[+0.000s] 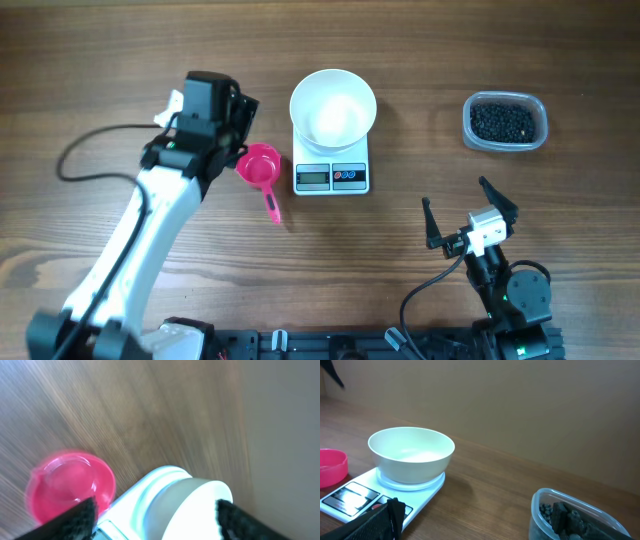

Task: Scoop item into bowl and weigh 150g on scale
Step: 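Carry the pink scoop with the left gripper toward the scale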

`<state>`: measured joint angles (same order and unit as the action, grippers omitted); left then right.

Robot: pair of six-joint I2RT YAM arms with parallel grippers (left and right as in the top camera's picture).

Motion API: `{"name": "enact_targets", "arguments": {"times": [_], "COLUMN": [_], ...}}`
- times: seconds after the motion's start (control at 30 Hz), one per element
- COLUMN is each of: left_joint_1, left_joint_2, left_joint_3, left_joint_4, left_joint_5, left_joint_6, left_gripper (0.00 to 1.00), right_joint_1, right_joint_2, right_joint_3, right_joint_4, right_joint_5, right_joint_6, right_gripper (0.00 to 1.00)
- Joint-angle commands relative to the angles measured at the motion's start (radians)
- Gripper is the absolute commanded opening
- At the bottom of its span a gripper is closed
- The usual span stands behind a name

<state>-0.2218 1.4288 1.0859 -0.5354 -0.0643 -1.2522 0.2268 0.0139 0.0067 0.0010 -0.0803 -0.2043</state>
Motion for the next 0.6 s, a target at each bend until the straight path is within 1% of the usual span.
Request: {"name": "enact_targets", "arguments": {"times": [0.0,0.1,0.17,0.23,0.4,0.43,0.5,0.57], "left_joint_1": [-0.001,-0.001,-0.001,-0.001,-0.001,-0.001,-0.001,-0.001], "left_joint_2": [-0.056,-0.024,0.013,0.060,0.163,0.194,0.238,0.269], "left_joint_3": [0.014,0.014,0.014,0.014,0.013,0.013,0.012,0.012], "left_joint_4": [-0.077,-0.156,-0.197,-0.231,-0.245,-0.245,-0.245,-0.243], "left_joint_5": [-0.157,-0.154,-0.154,-0.153,-0.135,-0.112,-0.109,-0.109], "left_joint_6": [0.514,0.742,0.846,0.853,0.856,0.856,0.856,0.856], "left_gripper": [0.99,1.00,1.00,1.00,1.00,0.98,0.93,0.90], "right_joint_1": [0.005,0.005,0.005,0.005,0.005,0.005,0.005,0.005], "right_joint_2": [0.000,0.000,0.000,0.000,0.000,0.000,0.000,0.000], "right_joint_3": [-0.002,-0.002,-0.002,-0.002,-0.002,-0.002,-0.002,-0.002], "right_joint_4": [0.002,0.002,0.002,0.002,0.002,0.002,0.002,0.002], "right_joint_5": [0.014,0.014,0.014,0.013,0.014,0.013,0.014,0.013], "right_joint_6": [-0.005,-0.005,-0.005,-0.005,-0.005,-0.005,-0.005,-0.005], "right_gripper": [1.00,1.00,1.00,1.00,1.00,1.00,1.00,1.00]}}
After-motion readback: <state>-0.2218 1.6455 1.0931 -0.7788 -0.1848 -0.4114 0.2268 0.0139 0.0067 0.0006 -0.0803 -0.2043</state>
